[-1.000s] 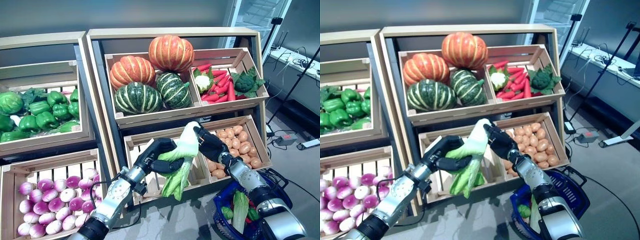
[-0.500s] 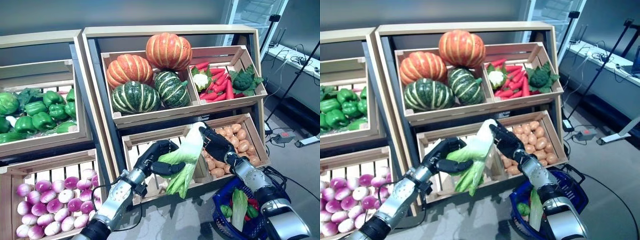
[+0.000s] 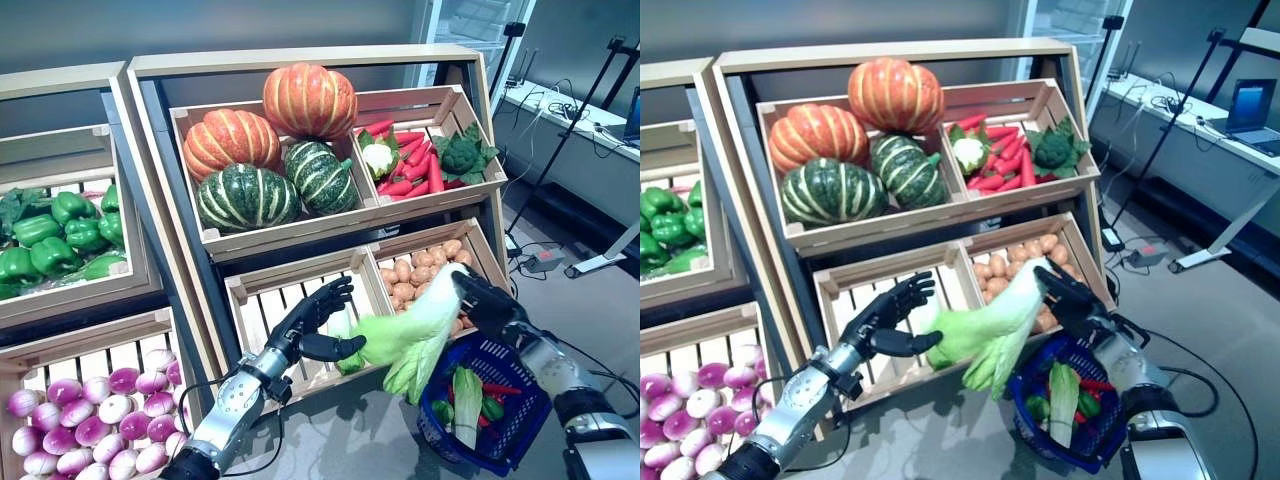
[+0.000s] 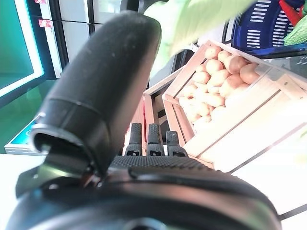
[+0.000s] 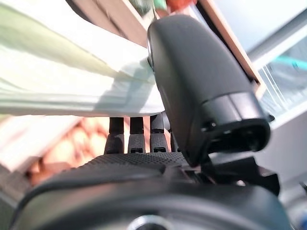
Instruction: Put vegetables into the basket
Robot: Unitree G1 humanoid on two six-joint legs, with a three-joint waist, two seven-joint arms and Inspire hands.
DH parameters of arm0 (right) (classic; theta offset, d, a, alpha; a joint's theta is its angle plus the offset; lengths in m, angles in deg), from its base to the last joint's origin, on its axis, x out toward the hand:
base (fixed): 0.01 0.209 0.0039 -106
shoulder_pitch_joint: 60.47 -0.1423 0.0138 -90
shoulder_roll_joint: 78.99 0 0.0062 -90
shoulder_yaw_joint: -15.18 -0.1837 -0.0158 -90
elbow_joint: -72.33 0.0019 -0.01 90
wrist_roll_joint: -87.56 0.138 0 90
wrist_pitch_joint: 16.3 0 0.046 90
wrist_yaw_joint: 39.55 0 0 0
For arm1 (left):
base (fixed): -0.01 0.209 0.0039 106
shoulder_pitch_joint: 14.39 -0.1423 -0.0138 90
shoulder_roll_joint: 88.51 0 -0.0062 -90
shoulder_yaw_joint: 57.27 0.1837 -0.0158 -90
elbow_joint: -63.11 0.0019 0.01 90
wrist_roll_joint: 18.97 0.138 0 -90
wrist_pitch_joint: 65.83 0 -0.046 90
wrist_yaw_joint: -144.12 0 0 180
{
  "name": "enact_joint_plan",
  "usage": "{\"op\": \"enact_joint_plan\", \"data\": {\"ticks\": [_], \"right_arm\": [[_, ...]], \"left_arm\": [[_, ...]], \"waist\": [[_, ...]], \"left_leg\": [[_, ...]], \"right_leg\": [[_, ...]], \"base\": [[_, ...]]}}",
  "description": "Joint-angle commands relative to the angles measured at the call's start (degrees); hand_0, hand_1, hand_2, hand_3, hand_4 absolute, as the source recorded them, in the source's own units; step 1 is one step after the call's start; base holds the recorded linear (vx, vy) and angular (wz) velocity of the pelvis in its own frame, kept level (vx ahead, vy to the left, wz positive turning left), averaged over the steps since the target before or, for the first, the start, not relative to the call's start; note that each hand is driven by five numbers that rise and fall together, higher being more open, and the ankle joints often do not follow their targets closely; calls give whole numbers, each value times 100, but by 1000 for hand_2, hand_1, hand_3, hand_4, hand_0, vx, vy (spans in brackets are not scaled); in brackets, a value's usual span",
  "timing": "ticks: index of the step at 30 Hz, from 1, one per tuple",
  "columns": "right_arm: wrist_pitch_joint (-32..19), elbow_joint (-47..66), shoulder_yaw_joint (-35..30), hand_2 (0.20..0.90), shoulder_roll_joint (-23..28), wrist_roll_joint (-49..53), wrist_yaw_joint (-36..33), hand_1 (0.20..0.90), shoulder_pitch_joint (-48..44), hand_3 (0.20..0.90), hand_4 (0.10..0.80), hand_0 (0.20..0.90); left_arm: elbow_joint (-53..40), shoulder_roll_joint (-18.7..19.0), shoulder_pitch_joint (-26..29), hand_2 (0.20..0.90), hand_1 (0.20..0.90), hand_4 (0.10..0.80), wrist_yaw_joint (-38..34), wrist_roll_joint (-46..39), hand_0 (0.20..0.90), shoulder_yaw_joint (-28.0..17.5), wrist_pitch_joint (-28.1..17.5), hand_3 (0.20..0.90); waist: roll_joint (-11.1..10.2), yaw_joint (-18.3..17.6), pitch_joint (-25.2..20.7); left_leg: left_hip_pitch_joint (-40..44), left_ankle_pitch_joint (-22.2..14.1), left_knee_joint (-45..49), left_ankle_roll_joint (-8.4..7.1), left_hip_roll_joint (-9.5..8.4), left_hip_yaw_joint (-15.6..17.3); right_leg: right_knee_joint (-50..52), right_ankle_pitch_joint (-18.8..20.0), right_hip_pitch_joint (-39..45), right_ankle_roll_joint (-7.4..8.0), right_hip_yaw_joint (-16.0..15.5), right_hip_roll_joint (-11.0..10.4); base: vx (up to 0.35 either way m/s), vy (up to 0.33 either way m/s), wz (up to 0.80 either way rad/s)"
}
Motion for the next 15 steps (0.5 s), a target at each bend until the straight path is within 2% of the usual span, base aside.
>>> {"op": "enact_joint_plan", "data": {"ticks": [1, 15], "right_arm": [[-834, -96, -569, 300, 659, 197, -65, 300, -546, 300, 400, 300], [-1144, -452, -923, 300, 853, 93, -606, 300, -340, 300, 400, 300]], "left_arm": [[-144, 42, 423, 900, 900, 800, -28, -270, 900, -244, -485, 900], [-84, 53, 424, 900, 900, 800, -51, -244, 900, -79, -445, 900]], "waist": [[-129, -9, -143], [-79, -106, -128]], "left_leg": [[170, -670, 11, 93, 5, 392], [194, -657, 11, 63, 50, 495]], "right_leg": [[8, 87, -85, -236, -5, 84], [8, 79, -88, -250, 99, 121]], "base": [[-6, -31, -18], [12, -34, -8]]}}
